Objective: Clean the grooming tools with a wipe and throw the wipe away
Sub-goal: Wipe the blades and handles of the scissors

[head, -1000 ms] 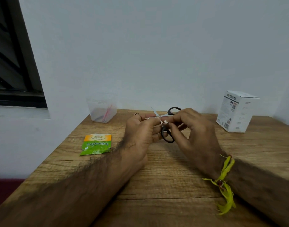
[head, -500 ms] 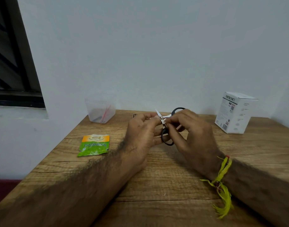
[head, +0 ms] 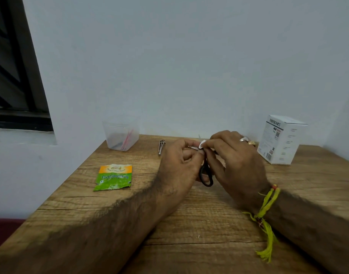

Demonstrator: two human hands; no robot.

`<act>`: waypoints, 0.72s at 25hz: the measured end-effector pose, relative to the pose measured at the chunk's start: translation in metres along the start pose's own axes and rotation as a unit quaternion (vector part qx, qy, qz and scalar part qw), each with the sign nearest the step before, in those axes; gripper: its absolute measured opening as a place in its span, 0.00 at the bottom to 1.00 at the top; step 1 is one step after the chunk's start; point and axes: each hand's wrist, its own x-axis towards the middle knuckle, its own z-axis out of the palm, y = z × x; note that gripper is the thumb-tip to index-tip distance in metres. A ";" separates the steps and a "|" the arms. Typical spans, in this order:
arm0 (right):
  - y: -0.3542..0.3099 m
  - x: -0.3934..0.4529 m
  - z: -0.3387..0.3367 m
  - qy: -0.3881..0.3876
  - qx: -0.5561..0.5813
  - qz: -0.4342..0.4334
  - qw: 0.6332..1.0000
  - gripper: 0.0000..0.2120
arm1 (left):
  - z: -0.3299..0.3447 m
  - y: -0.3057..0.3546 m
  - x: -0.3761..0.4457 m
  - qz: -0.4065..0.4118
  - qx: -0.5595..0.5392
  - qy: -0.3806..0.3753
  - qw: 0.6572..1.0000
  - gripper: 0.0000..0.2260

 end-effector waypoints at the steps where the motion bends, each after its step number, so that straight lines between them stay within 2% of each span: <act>1: 0.000 0.000 -0.001 -0.010 -0.005 -0.002 1.000 0.06 | 0.000 0.000 0.000 0.001 -0.004 -0.005 1.000 0.05; 7: -0.001 0.002 -0.002 -0.040 -0.012 0.000 0.999 0.04 | -0.004 -0.001 0.001 0.010 0.004 -0.012 1.000 0.11; 18: -0.003 0.002 -0.005 -0.046 -0.033 -0.009 0.998 0.08 | -0.003 -0.002 0.003 0.015 0.019 -0.016 1.000 0.12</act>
